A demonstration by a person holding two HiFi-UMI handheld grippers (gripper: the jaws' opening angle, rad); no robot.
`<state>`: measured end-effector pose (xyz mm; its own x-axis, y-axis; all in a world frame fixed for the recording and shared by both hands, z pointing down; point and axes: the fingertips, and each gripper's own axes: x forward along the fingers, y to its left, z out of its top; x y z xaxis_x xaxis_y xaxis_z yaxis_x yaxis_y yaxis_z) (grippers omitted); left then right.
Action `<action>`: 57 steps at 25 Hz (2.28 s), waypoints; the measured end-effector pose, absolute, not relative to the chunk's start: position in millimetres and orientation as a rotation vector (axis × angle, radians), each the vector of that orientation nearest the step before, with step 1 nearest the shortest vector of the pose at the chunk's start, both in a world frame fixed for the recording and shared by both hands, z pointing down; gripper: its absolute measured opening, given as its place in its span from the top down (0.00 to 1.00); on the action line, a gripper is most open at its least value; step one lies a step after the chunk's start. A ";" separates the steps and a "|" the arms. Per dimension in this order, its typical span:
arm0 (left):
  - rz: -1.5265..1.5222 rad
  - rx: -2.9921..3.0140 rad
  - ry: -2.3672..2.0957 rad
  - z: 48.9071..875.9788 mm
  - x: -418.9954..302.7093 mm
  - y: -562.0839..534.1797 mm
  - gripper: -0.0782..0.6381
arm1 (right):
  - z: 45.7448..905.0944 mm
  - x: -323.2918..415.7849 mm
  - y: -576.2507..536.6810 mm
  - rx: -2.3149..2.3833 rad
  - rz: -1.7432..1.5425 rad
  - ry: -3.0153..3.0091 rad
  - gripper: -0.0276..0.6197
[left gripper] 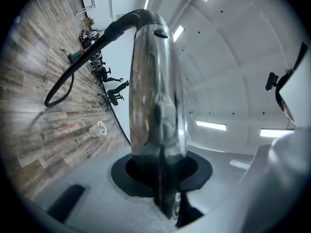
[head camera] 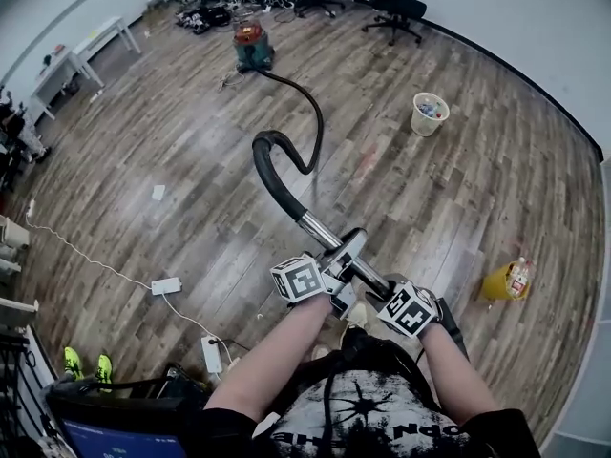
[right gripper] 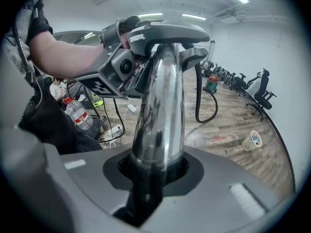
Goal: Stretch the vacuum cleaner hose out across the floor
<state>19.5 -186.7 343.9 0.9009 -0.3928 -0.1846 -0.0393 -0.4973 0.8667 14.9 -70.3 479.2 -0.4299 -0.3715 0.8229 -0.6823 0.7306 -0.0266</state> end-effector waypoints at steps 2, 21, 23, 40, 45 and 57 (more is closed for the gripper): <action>-0.444 2.050 -0.286 346.8 17.8 -169.1 0.76 | 482.4 13.2 -52.1 0.809 0.459 -2.038 0.81; -0.441 2.050 -0.313 345.0 43.5 -55.4 0.77 | 478.9 44.4 59.4 0.815 0.411 -2.009 0.82; -0.446 2.050 -0.325 345.9 60.0 -39.1 0.77 | 480.6 61.3 75.1 0.798 0.406 -2.020 0.82; -0.426 1.973 -0.506 384.1 158.9 90.1 0.77 | 508.5 166.6 214.7 0.585 0.446 -2.089 0.82; -0.393 1.969 -0.523 387.2 167.1 109.3 0.77 | 510.5 172.1 235.4 0.566 0.466 -2.110 0.82; -0.373 1.968 -0.451 392.7 163.7 162.7 0.77 | 515.7 163.5 289.0 0.622 0.496 -2.082 0.82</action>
<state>163.7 162.7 392.7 0.8811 -0.4691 -0.0598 -0.1475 -0.3928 0.9077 163.5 289.0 515.7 -0.4859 -0.2438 0.8393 -0.5963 0.7945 -0.1144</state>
